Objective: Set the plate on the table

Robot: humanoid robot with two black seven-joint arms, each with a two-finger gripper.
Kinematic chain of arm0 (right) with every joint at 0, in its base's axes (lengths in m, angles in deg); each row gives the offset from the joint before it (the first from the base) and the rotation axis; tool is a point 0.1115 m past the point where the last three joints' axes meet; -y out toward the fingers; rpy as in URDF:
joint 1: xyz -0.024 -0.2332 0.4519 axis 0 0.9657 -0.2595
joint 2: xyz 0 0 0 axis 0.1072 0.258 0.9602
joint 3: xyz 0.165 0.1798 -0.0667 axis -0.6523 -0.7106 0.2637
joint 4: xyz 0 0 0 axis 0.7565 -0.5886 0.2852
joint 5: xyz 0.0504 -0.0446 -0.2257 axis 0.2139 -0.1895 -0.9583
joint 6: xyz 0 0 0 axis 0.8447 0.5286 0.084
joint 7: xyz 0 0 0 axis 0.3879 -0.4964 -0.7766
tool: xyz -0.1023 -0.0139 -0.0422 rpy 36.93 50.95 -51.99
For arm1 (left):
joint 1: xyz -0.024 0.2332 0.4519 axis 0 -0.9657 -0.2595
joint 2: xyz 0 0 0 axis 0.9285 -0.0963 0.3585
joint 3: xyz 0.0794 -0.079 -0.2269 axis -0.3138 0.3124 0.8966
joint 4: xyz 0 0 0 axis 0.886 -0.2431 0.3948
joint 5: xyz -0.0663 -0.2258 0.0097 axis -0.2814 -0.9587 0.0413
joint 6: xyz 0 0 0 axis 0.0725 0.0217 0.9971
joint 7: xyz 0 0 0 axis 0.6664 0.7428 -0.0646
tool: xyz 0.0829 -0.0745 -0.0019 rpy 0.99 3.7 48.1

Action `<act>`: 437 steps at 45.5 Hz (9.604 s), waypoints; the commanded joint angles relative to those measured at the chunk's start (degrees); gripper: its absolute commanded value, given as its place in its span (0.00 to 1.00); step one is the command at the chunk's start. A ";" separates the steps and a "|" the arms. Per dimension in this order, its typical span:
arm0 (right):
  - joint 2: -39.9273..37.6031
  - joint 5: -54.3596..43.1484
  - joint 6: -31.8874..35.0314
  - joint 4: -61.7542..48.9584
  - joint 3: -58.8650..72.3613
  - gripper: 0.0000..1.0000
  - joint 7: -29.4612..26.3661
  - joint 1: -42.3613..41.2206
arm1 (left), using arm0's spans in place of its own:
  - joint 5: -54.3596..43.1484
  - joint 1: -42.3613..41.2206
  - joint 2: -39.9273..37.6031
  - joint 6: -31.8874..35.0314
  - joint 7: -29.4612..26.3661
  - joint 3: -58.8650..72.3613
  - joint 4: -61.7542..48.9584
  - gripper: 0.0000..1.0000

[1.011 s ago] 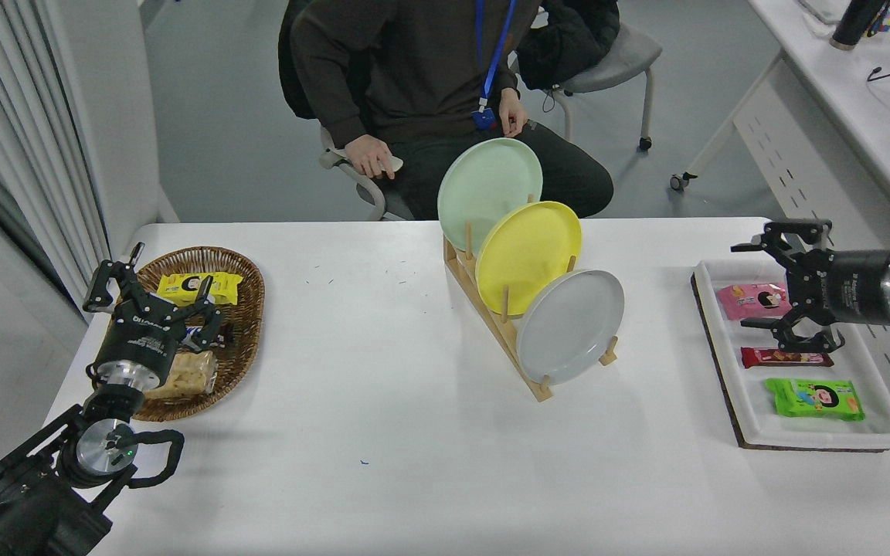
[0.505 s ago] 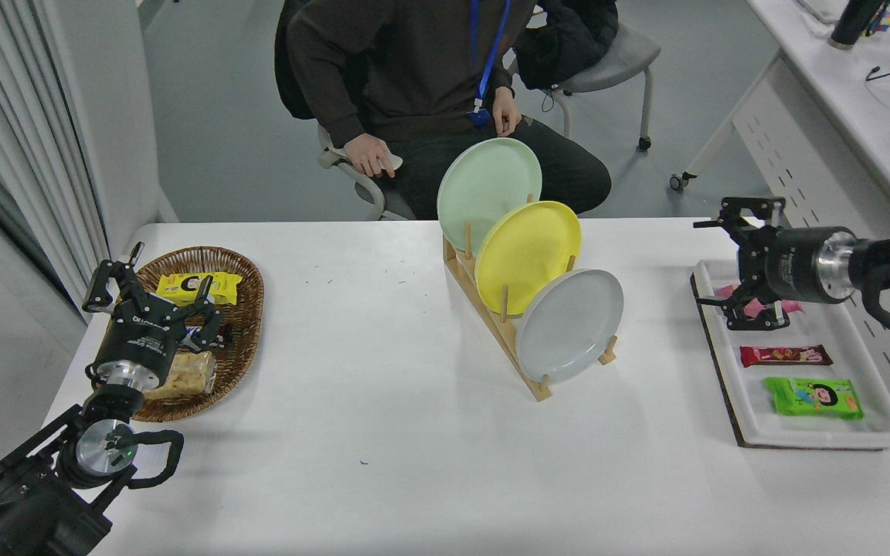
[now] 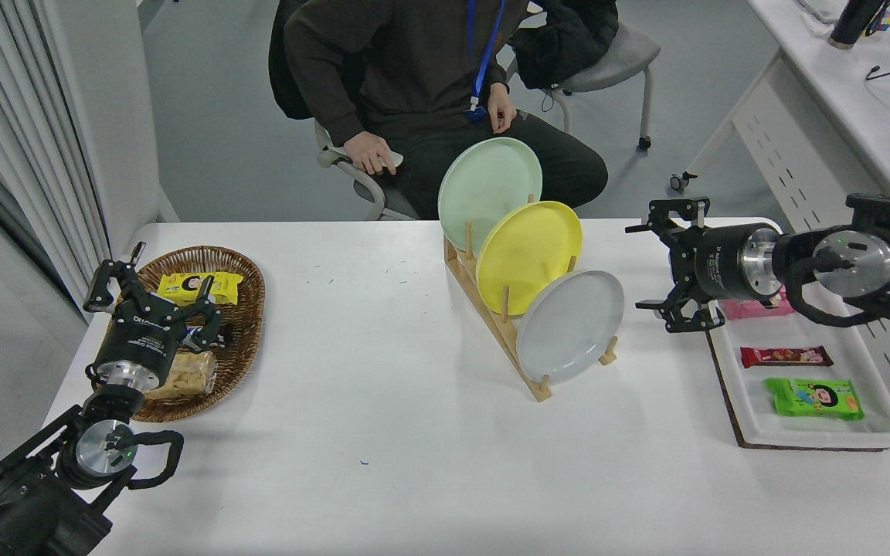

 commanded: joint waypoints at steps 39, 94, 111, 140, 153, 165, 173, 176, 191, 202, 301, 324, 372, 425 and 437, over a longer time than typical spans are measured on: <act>11.17 3.89 2.56 -9.55 -2.67 1.00 -0.19 4.58 | 0.00 0.00 0.00 0.00 0.03 0.02 0.00 0.98; 13.71 -0.33 2.74 -16.14 -7.32 0.80 -0.19 8.18 | 0.00 0.00 0.00 0.00 0.04 0.02 0.00 0.98; 13.36 1.26 2.30 -16.23 -10.23 0.61 -0.45 9.77 | 0.00 0.00 0.00 0.00 0.04 -0.07 0.00 0.98; 12.40 2.05 2.30 -15.44 -10.23 0.50 -3.53 9.77 | 0.00 0.00 0.00 0.00 0.03 0.02 0.00 0.98; 11.17 2.05 2.30 -15.26 -10.67 0.43 -4.67 9.68 | 0.00 0.00 0.00 0.00 0.03 0.02 0.00 0.98; 11.17 1.61 2.39 -15.43 -10.75 0.43 -4.67 9.59 | 0.00 0.00 0.00 0.00 0.04 0.02 0.00 0.98; 11.08 1.61 2.12 -15.61 -10.75 0.40 -4.67 9.68 | 0.00 0.00 0.00 0.00 -0.05 0.02 0.00 0.98; 11.08 1.61 2.12 -15.70 -10.75 0.38 -4.67 9.77 | 0.00 0.00 0.00 0.00 0.04 0.02 0.00 0.98; 11.17 1.87 2.03 -15.96 -11.54 0.35 -4.67 9.77 | 0.00 0.00 0.00 0.00 0.03 0.02 0.00 0.98; 11.43 1.87 1.86 -16.05 -11.55 0.33 -4.67 9.94 | 0.00 0.00 0.00 0.00 -0.05 0.02 0.00 0.98; 8.27 0.12 2.91 -15.79 -20.33 0.00 -11.61 7.57 | 0.00 0.00 0.00 0.00 -0.05 0.02 0.00 0.98; 5.98 0.55 3.97 -15.61 -22.88 0.00 -15.48 0.89 | 0.00 0.00 0.00 0.00 0.03 0.02 0.00 0.98; 5.80 12.60 -5.61 -7.27 -25.08 0.00 -23.57 -0.34 | 0.00 0.00 0.00 0.00 0.04 0.02 0.00 0.98; 18.89 12.60 -32.94 -3.48 -35.19 0.00 -22.95 7.57 | 0.00 0.00 0.00 0.00 -0.05 0.02 0.00 0.98; 25.39 11.63 -38.21 -5.59 -35.10 0.00 -22.95 13.00 | 0.00 0.00 0.00 0.00 0.03 0.02 0.00 0.98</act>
